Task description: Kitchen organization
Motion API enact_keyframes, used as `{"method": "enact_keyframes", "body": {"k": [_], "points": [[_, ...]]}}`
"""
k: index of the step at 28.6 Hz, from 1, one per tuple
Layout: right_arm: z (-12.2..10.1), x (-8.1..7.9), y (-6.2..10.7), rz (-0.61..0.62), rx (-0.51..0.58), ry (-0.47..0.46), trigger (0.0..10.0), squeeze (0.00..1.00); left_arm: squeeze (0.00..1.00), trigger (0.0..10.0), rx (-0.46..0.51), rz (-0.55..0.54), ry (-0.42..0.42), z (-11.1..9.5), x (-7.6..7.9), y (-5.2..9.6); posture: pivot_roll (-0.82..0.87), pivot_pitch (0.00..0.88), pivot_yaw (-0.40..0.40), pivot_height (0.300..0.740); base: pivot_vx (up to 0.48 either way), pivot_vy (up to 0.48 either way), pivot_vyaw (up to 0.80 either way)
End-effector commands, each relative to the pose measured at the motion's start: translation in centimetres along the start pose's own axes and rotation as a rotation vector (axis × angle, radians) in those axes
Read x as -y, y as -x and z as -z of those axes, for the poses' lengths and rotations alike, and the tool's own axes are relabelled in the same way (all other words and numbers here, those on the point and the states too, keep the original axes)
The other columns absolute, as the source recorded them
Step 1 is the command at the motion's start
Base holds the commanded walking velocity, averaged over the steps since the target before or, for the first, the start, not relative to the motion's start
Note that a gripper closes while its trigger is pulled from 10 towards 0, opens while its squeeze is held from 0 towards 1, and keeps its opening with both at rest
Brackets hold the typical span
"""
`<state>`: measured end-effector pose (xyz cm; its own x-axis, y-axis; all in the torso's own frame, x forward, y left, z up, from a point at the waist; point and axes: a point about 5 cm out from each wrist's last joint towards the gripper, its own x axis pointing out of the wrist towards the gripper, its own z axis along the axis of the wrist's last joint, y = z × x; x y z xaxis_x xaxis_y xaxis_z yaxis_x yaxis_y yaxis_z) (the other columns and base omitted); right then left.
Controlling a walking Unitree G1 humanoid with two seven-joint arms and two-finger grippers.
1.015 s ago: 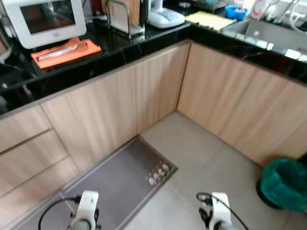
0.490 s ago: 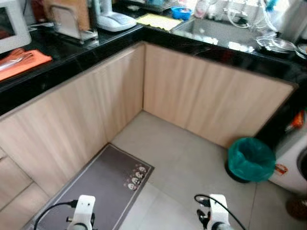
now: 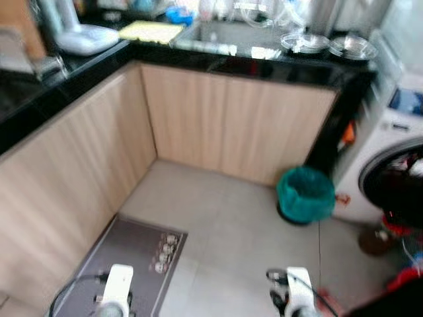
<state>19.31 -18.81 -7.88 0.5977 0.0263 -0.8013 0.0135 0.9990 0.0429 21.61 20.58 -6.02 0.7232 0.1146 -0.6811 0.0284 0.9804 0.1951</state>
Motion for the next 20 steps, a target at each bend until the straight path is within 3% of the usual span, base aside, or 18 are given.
{"method": "enact_keyframes", "body": {"k": [1,13,20], "points": [[-0.15,-0.46,-0.09,-0.009,0.002,0.006,10.0,0.00,0.00,10.0,-0.013,-0.003,-0.017,0.45,-0.22,0.12,0.00,0.000,0.009,0.740,0.000,0.000,-0.67],[-0.14,-0.41,-0.08,-0.008,0.004,0.010,10.0,0.00,0.00,10.0,-0.003,-0.003,0.007,0.35,-0.15,0.12,0.00,0.000,0.006,0.740,0.000,0.000,-0.66],[-0.29,-0.37,-0.06,-0.004,0.026,-0.006,10.0,0.00,0.00,10.0,-0.016,0.000,0.024,0.60,-0.14,0.17,0.00,0.014,0.003,0.740,0.000,0.000,0.00]]}}
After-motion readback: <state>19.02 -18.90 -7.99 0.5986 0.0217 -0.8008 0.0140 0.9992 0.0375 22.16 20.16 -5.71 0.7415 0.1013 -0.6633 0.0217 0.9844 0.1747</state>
